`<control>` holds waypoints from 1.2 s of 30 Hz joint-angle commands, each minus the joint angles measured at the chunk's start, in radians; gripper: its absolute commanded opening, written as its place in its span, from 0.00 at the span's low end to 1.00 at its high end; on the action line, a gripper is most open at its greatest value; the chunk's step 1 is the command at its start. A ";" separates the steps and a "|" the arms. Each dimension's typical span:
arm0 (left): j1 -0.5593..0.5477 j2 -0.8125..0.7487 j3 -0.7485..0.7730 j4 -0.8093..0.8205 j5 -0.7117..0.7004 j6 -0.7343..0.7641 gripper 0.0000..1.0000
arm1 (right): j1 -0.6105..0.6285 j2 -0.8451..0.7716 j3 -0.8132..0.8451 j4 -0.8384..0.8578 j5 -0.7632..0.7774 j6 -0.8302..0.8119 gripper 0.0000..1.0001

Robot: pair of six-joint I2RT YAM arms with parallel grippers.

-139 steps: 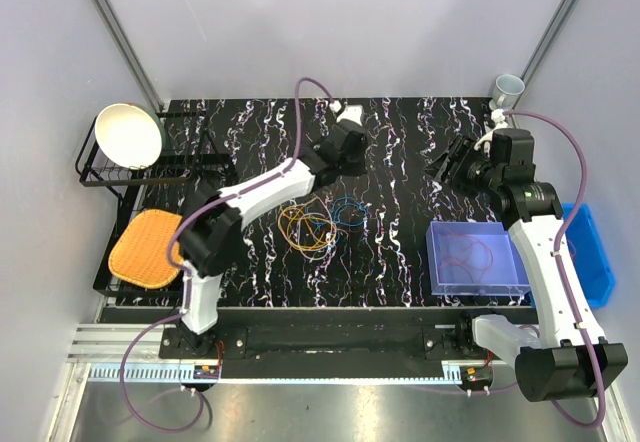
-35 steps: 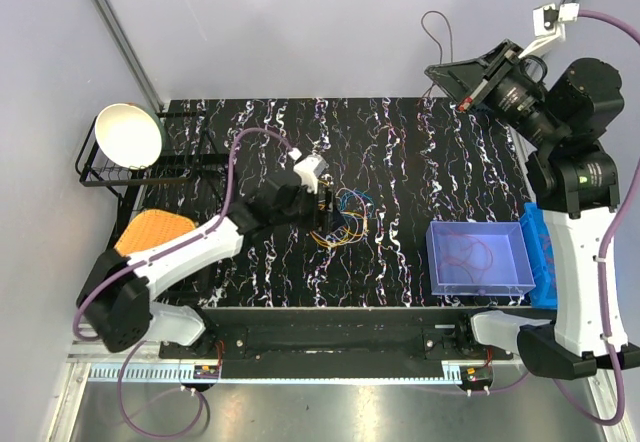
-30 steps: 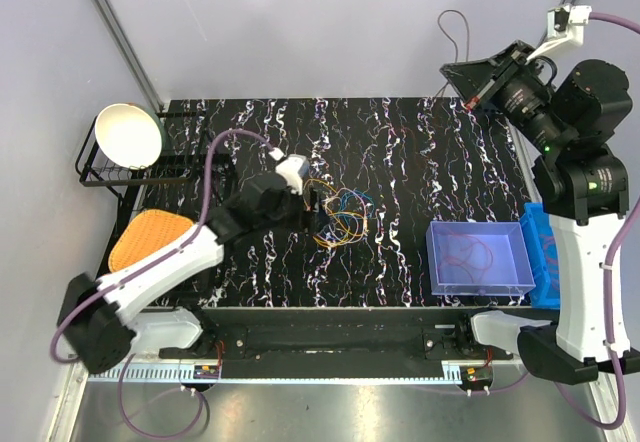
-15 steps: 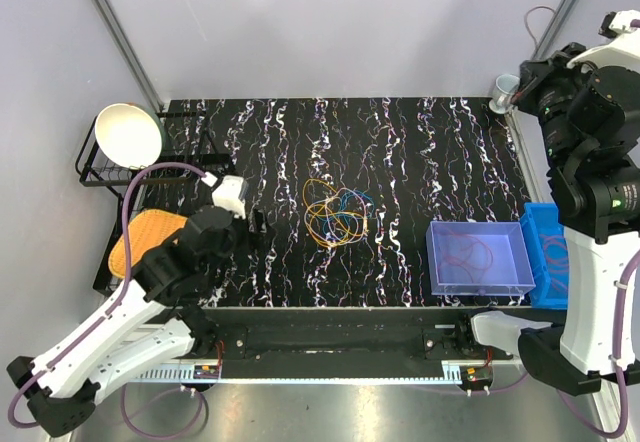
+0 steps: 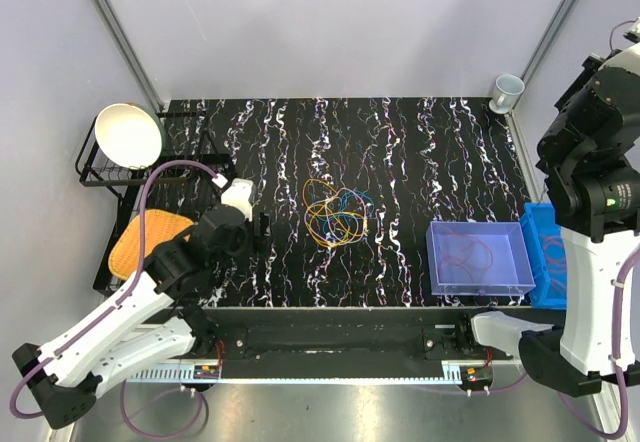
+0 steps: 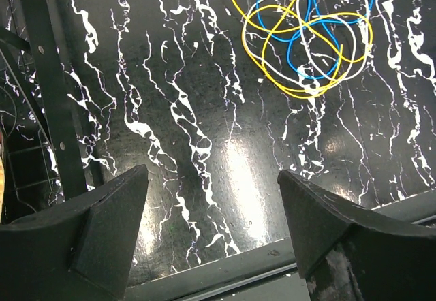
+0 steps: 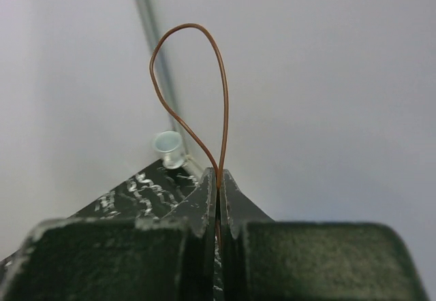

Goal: Untangle the cables

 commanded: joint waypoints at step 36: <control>-0.112 -0.015 0.009 0.006 -0.096 -0.002 0.81 | -0.645 0.012 -0.646 0.115 -0.194 0.335 0.00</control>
